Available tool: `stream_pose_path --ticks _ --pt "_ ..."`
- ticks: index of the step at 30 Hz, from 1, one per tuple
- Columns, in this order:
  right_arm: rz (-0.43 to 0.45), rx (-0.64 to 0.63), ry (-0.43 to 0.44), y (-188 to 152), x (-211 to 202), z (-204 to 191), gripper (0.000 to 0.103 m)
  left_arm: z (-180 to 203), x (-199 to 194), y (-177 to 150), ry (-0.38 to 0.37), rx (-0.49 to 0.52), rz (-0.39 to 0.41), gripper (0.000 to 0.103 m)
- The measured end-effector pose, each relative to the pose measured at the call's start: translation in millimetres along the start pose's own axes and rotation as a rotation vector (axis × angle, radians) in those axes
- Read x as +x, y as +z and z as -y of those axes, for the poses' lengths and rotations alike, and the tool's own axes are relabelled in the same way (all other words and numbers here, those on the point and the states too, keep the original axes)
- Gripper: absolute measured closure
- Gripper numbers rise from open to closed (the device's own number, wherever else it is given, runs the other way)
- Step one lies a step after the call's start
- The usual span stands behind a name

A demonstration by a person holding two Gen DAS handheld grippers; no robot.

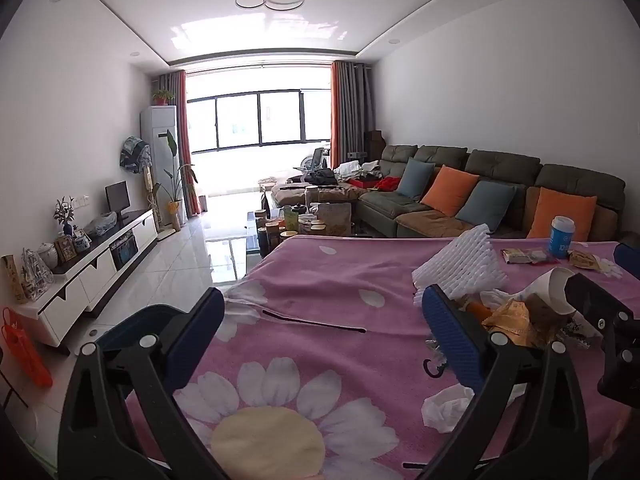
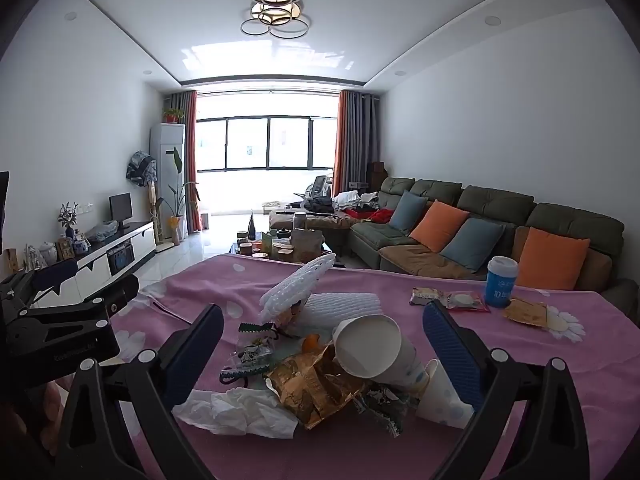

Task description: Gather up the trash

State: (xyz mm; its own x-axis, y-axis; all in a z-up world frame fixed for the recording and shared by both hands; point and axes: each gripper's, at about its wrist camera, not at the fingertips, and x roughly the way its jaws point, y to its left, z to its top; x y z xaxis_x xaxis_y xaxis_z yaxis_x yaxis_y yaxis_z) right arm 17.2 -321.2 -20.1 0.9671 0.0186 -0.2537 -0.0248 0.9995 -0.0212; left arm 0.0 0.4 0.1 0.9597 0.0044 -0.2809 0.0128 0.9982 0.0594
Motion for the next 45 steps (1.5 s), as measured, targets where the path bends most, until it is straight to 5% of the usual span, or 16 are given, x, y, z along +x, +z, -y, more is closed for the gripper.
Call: stream_pose_path --ticks 45 --pt "-0.003 0.028 0.009 -1.7 -0.2 7.4 0.007 2.5 -8.1 3.6 -0.013 -0.029 0.002 0.006"
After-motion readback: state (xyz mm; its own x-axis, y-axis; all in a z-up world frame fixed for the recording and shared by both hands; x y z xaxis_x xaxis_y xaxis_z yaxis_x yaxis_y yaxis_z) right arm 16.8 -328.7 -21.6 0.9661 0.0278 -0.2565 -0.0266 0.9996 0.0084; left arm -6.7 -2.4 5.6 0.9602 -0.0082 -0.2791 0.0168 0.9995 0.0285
